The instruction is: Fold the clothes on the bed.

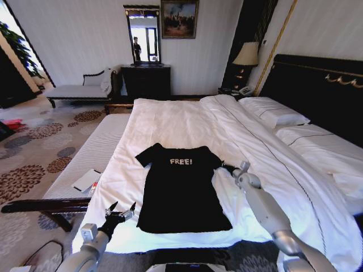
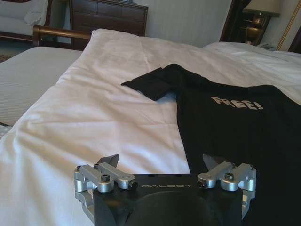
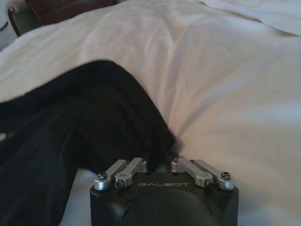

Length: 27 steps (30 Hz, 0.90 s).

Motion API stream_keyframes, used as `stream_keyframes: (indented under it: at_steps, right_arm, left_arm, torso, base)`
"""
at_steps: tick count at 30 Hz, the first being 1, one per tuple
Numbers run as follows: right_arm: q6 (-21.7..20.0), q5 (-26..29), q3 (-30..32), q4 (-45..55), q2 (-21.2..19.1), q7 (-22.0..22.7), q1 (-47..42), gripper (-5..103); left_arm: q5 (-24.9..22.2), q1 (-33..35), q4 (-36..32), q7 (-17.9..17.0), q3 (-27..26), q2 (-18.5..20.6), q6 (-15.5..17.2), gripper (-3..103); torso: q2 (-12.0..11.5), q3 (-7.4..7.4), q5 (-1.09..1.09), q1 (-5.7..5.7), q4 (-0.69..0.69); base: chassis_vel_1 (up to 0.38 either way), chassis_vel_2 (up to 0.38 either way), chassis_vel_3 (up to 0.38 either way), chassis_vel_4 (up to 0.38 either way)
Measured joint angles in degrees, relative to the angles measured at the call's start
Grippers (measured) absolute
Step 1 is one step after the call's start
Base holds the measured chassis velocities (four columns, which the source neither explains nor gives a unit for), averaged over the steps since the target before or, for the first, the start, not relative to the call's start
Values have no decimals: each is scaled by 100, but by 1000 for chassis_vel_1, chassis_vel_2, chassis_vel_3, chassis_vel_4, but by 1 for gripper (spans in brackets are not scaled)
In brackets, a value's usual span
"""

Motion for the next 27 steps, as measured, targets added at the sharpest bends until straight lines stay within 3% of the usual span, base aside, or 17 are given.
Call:
stream_keyframes:
  at_steps: [3,5,9,11,12,15,17,19,20,21,27]
  right_arm:
    - [68,52,88,115,-14,144,-133,35]
    - [128,69,108,118,-27,157,-139,35]
    - [447,133,133,172,-115,131,-66,57]
    - [494,172,133,224,-129,130,-37,57]
    - [495,221,137,284,-139,140,-19,62]
    - [302,354,159,536,-193,246,-46,79]
    - [201,399,173,603,-215,289,-70,79]
    - [-12,544,236,672,-255,414,-94,89]
    - [-99,603,270,675,-272,455,-92,89]
    - [-197,731,327,625,-321,494,-45,98]
    - [-383,1286,317,164,-475,395,474,100]
  left_arm:
    - [10,-14,13,1,67,9,2,100]
    - [15,-23,14,1,86,10,3,100]
    - [16,-48,7,1,119,32,12,100]
    - [11,-48,-1,1,116,36,13,100]
    - [11,-46,-9,1,107,40,14,100]
    - [7,-23,-30,1,62,41,15,100]
    - [3,-17,-37,1,49,40,15,100]
    - [0,-9,-42,2,27,39,15,100]
    - [-1,-9,-43,2,24,39,15,100]
    - [-6,-12,-43,3,25,40,17,100]
    - [5,-27,-40,1,72,38,20,100]
  torso:
    - [0,0,0,-1,4]
    - [1,0,1,0,3]
    - [0,1,2,0,0]
    - [0,1,1,0,0]
    - [0,1,1,0,2]
    - [0,1,0,0,4]
    - [0,1,0,0,3]
    - [0,1,1,0,1]
    - [0,0,1,0,1]
    - [0,1,2,0,0]
    - [0,1,0,0,1]
  base:
    - [0,0,0,0]
    - [0,0,0,0]
    - [0,0,0,0]
    - [0,0,0,0]
    - [0,0,0,0]
    - [0,0,0,0]
    - [0,0,0,0]
    - [0,0,0,0]
    - [0,0,0,0]
    - [0,0,0,0]
    - [0,0,0,0]
